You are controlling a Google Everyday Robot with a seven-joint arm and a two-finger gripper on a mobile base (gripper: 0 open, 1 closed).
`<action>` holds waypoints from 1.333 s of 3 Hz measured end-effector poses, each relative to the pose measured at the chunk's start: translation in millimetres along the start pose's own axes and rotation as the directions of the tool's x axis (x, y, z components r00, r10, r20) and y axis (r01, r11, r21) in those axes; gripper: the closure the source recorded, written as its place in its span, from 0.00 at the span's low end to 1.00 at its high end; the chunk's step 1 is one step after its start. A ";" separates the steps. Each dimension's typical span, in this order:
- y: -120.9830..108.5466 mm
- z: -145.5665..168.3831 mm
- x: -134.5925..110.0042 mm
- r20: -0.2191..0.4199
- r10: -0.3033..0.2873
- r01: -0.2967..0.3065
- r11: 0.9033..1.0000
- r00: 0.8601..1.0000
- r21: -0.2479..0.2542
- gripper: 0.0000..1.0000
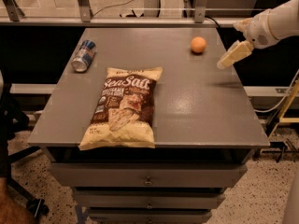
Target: Move orange near brown chip bag
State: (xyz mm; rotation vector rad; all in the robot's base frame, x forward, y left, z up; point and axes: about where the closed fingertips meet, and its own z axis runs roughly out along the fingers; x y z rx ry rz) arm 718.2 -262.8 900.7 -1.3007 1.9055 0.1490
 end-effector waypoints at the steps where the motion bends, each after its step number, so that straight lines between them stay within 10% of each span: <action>1: -1.0 7.1 -9.3 0.029 0.003 -0.003 1.000 1.000 0.007 0.00; 4: -2.6 36.0 -12.0 0.141 0.155 -0.153 0.988 0.978 -0.028 0.00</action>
Offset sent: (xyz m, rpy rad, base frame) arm 0.0137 0.0333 0.0059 0.1137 -0.0181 -0.0019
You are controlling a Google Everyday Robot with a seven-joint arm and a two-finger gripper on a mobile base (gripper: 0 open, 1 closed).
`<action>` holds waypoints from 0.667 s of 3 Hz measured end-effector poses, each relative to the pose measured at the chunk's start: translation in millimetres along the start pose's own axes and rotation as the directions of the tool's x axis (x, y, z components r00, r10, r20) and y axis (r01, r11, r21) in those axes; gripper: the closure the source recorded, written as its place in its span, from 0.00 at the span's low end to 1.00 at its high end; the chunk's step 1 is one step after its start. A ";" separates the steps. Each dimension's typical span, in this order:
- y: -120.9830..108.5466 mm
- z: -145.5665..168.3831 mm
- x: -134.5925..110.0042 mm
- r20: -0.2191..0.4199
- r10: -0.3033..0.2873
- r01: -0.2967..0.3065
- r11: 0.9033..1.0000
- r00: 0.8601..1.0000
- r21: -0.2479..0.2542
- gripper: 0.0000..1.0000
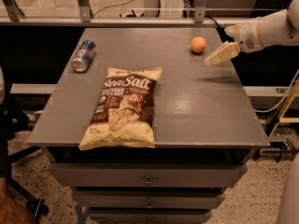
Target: Move orange near brown chip bag
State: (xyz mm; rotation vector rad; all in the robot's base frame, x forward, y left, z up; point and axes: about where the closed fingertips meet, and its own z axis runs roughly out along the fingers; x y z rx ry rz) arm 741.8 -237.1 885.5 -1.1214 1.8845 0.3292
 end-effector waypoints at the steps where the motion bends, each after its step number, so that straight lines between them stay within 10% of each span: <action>1: 0.0 0.1 0.0 0.000 0.000 0.000 1.000 1.000 0.000 0.00; 2: -3.8 10.0 3.0 0.017 0.024 -0.024 1.000 1.000 0.000 0.00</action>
Offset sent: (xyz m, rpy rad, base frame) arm 0.0169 -0.0022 -0.0105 0.0591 0.0019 -0.0346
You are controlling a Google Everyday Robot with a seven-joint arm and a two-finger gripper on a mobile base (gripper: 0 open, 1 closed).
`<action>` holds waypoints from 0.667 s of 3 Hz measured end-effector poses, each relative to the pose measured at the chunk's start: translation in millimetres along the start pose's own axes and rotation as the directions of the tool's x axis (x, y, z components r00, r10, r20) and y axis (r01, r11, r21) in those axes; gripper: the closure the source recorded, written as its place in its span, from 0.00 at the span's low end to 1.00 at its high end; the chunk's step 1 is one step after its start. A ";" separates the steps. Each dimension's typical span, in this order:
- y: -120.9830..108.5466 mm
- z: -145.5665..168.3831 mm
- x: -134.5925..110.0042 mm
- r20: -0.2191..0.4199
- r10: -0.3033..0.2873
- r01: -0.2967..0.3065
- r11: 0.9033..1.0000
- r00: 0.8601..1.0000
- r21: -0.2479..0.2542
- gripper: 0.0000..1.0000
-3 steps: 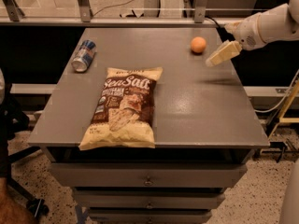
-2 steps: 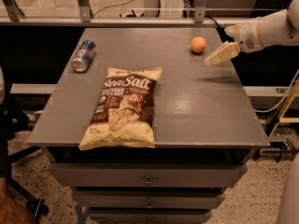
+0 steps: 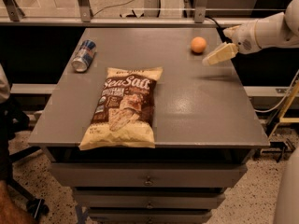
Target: Move orange near brown chip bag
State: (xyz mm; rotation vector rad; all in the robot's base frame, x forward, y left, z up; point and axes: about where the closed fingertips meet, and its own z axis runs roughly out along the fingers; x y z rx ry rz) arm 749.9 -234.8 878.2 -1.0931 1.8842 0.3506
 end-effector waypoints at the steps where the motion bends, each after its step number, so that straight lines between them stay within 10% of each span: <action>1: -6.0 9.8 -1.5 0.016 0.007 -0.008 1.000 1.000 0.021 0.00; 2: -9.6 18.7 -5.7 0.022 -0.001 0.000 0.999 1.000 0.033 0.00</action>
Offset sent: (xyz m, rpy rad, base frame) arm 0.0282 0.0098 0.0009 0.0040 -0.0573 -0.0377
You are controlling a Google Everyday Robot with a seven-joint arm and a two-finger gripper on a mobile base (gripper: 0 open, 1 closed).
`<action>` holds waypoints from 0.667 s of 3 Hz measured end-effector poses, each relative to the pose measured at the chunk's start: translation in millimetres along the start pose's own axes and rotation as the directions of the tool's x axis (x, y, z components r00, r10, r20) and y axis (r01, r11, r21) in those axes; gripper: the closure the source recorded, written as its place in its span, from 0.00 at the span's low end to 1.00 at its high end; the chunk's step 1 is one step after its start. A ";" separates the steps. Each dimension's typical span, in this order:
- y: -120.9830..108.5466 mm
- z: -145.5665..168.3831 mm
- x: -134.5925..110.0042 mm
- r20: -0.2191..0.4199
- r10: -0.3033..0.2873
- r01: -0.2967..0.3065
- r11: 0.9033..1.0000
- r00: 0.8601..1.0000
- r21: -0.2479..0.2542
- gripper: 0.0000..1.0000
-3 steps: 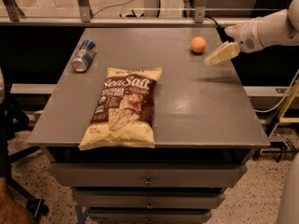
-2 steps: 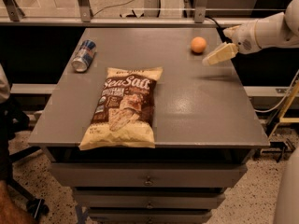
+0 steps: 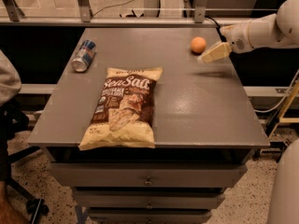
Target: Move orange near brown chip bag
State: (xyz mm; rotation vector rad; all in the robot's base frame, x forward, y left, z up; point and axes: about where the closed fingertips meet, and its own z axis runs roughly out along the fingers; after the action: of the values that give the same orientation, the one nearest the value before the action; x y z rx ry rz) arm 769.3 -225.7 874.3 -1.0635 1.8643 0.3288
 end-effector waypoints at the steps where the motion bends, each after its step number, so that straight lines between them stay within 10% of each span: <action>1: -1.1 7.4 -5.6 0.004 -0.012 0.012 1.000 1.000 0.001 0.00; 2: -1.3 12.2 -10.1 0.009 -0.020 0.020 1.000 1.000 -0.001 0.00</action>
Offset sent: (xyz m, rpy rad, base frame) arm 0.0147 0.0122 0.0101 -0.0079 -0.0345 0.0141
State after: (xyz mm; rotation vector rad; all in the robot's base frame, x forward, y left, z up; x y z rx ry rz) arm 779.5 -213.7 876.4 -1.0794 1.8443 0.3226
